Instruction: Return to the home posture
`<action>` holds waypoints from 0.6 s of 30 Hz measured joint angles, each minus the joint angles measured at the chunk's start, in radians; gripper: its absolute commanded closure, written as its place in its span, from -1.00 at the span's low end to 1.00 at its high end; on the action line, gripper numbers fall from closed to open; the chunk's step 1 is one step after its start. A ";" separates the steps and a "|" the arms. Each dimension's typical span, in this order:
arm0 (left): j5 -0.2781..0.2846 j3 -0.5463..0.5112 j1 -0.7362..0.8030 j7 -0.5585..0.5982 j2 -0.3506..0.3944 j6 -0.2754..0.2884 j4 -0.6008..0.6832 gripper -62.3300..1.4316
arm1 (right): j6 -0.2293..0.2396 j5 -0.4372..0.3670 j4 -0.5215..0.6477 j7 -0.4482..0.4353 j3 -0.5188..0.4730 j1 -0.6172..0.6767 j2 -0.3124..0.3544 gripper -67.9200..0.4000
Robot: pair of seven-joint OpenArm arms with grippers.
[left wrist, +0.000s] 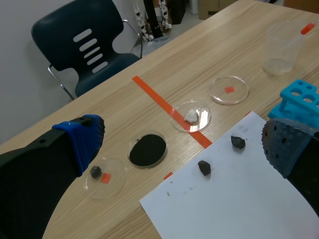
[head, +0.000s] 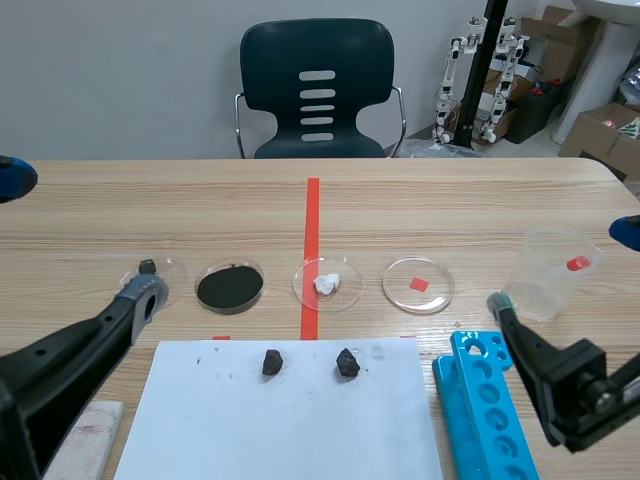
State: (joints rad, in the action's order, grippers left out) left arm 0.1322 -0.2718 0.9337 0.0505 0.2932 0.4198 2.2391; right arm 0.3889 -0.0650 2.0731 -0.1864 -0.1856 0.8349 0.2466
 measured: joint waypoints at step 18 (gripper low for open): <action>0.000 0.075 0.000 0.014 -0.008 0.000 -0.077 -1.00 | 0.102 0.043 0.000 -0.064 0.035 0.024 0.028 -1.00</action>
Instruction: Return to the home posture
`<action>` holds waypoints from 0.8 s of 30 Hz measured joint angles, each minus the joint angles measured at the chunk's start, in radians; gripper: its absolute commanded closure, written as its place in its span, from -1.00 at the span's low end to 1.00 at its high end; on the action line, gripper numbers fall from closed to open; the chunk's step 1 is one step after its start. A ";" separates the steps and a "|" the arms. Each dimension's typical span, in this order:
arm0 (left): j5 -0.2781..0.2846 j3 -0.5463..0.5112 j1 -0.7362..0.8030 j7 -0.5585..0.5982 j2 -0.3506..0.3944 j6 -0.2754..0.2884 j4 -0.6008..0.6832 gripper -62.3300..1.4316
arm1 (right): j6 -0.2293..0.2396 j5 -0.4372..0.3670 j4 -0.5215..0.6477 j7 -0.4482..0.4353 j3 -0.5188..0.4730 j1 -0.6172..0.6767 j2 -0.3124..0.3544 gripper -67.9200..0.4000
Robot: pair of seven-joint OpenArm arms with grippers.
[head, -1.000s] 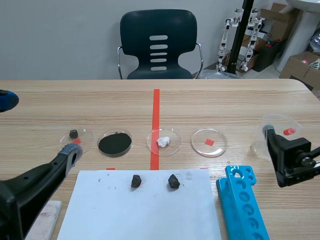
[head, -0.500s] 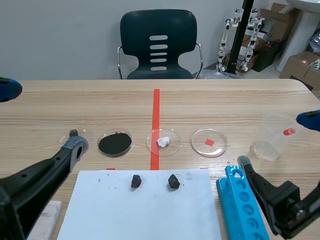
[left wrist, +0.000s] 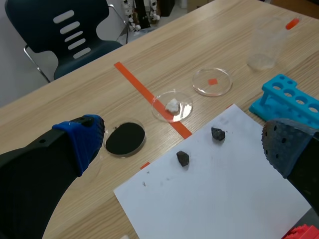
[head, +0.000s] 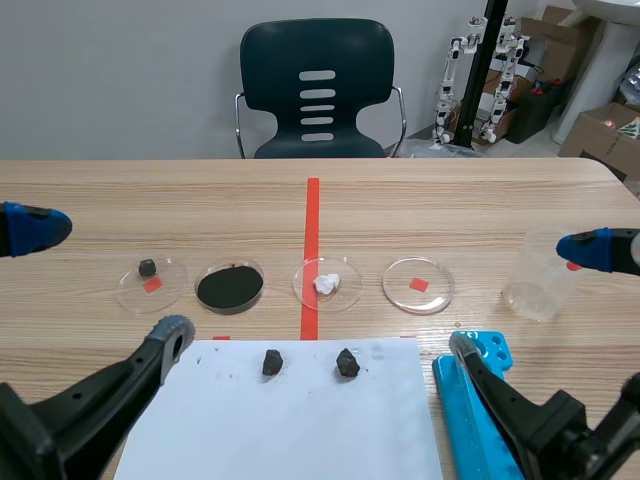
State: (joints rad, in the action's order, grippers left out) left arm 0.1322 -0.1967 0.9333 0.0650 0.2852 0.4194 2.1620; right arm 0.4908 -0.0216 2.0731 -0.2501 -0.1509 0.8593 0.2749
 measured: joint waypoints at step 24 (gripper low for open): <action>-0.026 0.000 0.000 0.000 0.000 0.000 -0.030 -1.00 | -0.214 0.030 0.000 -0.122 0.163 0.097 0.168 -1.00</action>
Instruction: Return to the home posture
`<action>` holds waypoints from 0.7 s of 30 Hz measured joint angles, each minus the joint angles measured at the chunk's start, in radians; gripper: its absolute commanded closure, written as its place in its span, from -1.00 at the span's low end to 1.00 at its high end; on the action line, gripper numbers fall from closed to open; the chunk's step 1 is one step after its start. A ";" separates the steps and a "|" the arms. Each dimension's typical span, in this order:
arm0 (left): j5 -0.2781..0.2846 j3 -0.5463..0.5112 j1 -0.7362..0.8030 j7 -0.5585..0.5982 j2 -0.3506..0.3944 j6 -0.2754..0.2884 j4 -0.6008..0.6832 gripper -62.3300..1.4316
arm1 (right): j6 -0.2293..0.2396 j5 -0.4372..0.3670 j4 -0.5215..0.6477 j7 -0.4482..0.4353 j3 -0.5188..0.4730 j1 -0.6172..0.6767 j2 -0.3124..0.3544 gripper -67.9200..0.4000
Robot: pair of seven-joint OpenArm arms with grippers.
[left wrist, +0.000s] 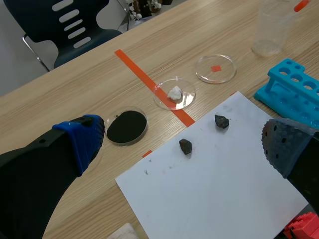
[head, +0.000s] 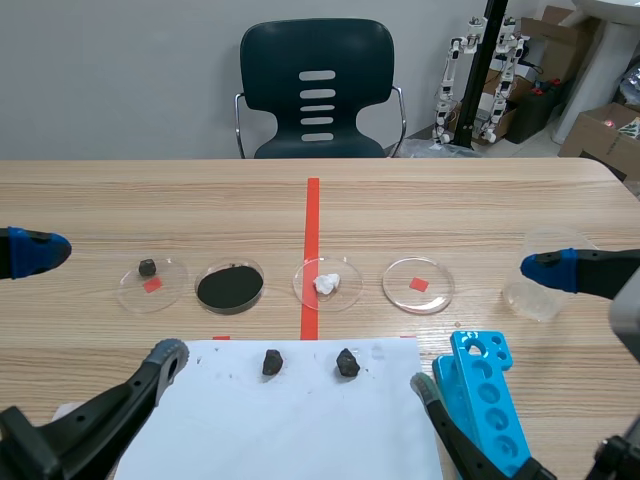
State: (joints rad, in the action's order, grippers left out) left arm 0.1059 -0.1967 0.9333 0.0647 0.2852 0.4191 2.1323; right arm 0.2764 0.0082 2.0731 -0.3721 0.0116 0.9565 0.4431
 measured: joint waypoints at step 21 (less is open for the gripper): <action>0.000 0.000 0.000 0.000 0.000 0.000 0.000 -1.00 | 0.000 0.026 0.000 0.003 -0.001 0.000 -0.066 -1.00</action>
